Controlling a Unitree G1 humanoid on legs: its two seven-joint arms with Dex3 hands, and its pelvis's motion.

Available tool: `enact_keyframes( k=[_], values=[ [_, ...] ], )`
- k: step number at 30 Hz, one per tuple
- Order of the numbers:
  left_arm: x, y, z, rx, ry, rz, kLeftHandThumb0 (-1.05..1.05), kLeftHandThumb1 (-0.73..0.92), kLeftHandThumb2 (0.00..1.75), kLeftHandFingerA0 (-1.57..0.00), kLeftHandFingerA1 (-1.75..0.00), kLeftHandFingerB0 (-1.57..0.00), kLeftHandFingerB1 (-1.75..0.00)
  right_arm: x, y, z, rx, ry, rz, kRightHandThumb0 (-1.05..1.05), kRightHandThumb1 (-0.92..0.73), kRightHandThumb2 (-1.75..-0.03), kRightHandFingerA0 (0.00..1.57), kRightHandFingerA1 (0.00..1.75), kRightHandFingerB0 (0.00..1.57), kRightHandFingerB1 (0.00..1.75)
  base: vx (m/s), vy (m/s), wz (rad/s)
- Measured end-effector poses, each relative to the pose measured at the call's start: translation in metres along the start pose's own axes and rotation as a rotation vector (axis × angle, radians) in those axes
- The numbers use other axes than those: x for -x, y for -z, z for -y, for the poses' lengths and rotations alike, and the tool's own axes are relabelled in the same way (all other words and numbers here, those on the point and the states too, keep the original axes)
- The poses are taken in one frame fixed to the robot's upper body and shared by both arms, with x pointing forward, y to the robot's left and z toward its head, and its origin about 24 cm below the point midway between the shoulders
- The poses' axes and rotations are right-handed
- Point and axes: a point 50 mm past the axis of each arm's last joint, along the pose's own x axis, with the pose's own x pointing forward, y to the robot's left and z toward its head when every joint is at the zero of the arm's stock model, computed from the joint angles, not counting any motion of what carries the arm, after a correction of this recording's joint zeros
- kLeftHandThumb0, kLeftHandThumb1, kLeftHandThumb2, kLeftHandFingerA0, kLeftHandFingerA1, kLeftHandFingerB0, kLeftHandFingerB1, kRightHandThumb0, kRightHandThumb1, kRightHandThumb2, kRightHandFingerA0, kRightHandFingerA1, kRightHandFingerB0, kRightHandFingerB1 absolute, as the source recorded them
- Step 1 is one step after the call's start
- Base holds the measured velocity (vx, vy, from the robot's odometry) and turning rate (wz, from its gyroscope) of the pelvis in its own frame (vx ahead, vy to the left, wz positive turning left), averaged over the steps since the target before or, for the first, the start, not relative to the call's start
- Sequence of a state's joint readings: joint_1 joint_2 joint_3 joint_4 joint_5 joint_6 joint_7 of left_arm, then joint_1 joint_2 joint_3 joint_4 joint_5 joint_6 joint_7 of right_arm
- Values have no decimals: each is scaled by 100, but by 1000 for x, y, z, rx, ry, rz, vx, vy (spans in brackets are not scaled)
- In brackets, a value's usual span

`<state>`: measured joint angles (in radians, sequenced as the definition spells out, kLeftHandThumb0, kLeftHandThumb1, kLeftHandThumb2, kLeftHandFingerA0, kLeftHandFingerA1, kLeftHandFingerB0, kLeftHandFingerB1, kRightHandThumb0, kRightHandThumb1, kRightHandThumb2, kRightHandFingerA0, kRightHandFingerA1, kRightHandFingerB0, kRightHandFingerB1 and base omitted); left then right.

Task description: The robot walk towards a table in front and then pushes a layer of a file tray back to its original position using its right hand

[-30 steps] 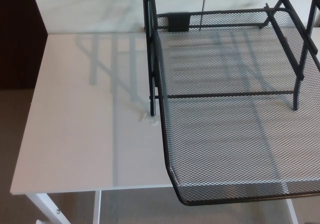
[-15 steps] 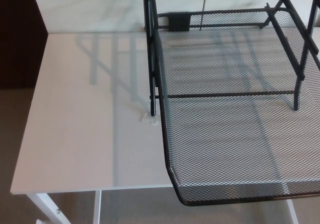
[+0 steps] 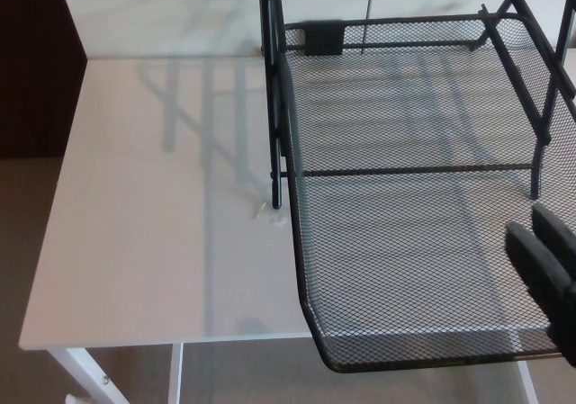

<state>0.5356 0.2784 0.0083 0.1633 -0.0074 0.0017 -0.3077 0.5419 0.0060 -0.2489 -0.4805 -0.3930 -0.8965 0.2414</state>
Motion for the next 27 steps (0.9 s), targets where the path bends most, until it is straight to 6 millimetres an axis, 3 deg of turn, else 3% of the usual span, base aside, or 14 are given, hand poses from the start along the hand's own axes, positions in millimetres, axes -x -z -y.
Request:
enact_keyframes(
  k=[2,3,4,5,6,14,15,19,26,27],
  values=[
    [0,0,0,-1,0,1,-23,59,57,-48,-42,-40,-35,-3,1,-1,16,-13,0,-73,-46,-75,0,0,0,2,0,0,0],
    [0,-1,0,-2,0,2,-23,58,57,-47,-42,-39,-36,-5,2,-2,29,-24,0,-55,-59,-57,0,0,0,0,0,0,0],
    [0,-1,0,-2,0,3,-23,58,57,-47,-42,-39,-36,-8,3,-3,43,-37,-1,-55,-59,-57,0,0,0,0,0,0,0],
    [-1,-1,0,-3,0,4,-24,57,57,-48,-42,-40,-36,-9,4,-4,54,-47,-3,-64,-31,-65,0,3,0,0,0,0,0],
    [-1,-1,0,-4,-1,4,-31,50,66,-43,-47,-38,-42,-10,5,-5,62,-55,-5,-48,-57,-57,0,0,0,0,0,0,0],
    [-2,-4,-1,-9,-2,12,-28,50,63,-42,-46,-39,-41,-22,14,-14,148,-150,-38,-43,-57,-57,0,0,0,0,0,0,0],
    [-2,-4,-1,-9,-2,12,-21,54,56,-45,-42,-40,-35,-23,15,-15,159,-166,-44,-42,-58,-57,0,0,0,0,0,0,0],
    [-2,-4,-1,-9,-2,13,-28,49,63,-42,-45,-39,-40,-24,22,-21,200,-234,-79,-42,-60,-58,0,0,0,0,0,0,0],
    [-3,-7,-2,-14,-3,21,-19,53,55,-45,-42,-40,-36,-27,34,-33,263,-343,-138,-47,-56,-57,0,0,0,1,0,0,0],
    [-3,-7,-2,-15,-3,24,-26,48,61,-42,-45,-39,-40,-27,36,-35,273,-363,-148,-49,-55,-57,0,0,0,1,0,0,0]
  ],
)
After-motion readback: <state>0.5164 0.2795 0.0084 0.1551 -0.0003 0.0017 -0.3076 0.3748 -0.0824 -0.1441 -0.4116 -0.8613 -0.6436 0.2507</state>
